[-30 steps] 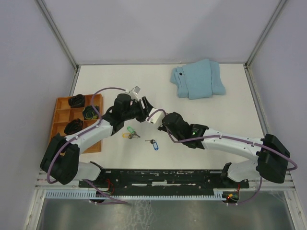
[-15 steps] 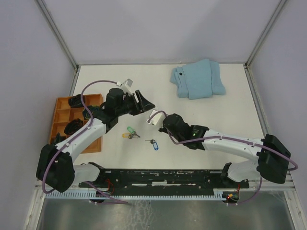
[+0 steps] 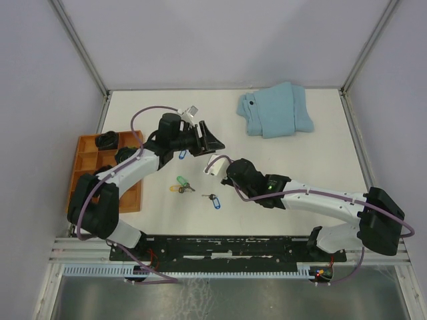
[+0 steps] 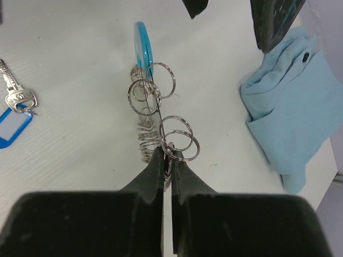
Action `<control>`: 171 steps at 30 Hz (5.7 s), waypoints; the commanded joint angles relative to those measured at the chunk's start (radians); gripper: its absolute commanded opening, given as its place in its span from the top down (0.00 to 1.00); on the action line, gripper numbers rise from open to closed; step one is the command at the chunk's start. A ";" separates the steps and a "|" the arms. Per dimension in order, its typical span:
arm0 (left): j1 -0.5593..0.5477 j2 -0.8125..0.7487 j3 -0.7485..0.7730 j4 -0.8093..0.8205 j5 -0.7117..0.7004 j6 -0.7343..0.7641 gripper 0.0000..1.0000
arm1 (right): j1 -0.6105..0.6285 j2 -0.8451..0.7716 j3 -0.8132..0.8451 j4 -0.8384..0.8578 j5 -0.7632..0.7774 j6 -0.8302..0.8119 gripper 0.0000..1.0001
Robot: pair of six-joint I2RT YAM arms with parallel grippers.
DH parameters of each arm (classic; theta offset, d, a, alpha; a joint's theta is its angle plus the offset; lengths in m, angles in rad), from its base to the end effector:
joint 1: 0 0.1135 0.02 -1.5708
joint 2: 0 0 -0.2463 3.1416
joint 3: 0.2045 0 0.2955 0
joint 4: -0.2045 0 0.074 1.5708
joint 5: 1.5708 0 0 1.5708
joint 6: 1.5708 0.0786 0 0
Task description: Put the keys on the keyring
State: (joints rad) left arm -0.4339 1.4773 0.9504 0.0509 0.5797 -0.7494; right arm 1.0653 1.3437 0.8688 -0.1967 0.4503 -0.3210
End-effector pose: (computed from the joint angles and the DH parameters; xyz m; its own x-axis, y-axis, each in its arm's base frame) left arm 0.3462 -0.2079 0.2011 -0.8449 -0.2366 -0.4797 0.2977 0.5371 -0.7892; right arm 0.2055 0.3007 0.1845 -0.0895 -0.7482 -0.6574 -0.6860 0.5248 -0.5040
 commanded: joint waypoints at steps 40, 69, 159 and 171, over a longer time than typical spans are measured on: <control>-0.052 0.095 0.215 -0.282 0.072 0.245 0.48 | 0.008 0.060 0.039 -0.130 0.004 -0.025 0.99; -0.095 -0.015 0.164 -0.294 0.165 0.216 0.68 | 0.008 0.064 0.030 -0.102 0.050 -0.031 0.99; -0.123 -0.123 -0.530 0.811 -0.122 -0.246 0.82 | -0.050 -0.023 -0.050 0.056 -0.134 0.261 0.99; -0.126 -0.192 -0.411 0.566 -0.126 -0.051 0.97 | -0.055 -0.060 -0.097 0.032 -0.136 0.328 0.76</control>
State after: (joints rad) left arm -0.5560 1.3357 0.4477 0.7315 0.4561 -0.9565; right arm 1.0115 1.3190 0.7998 -0.1345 0.3496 -0.0441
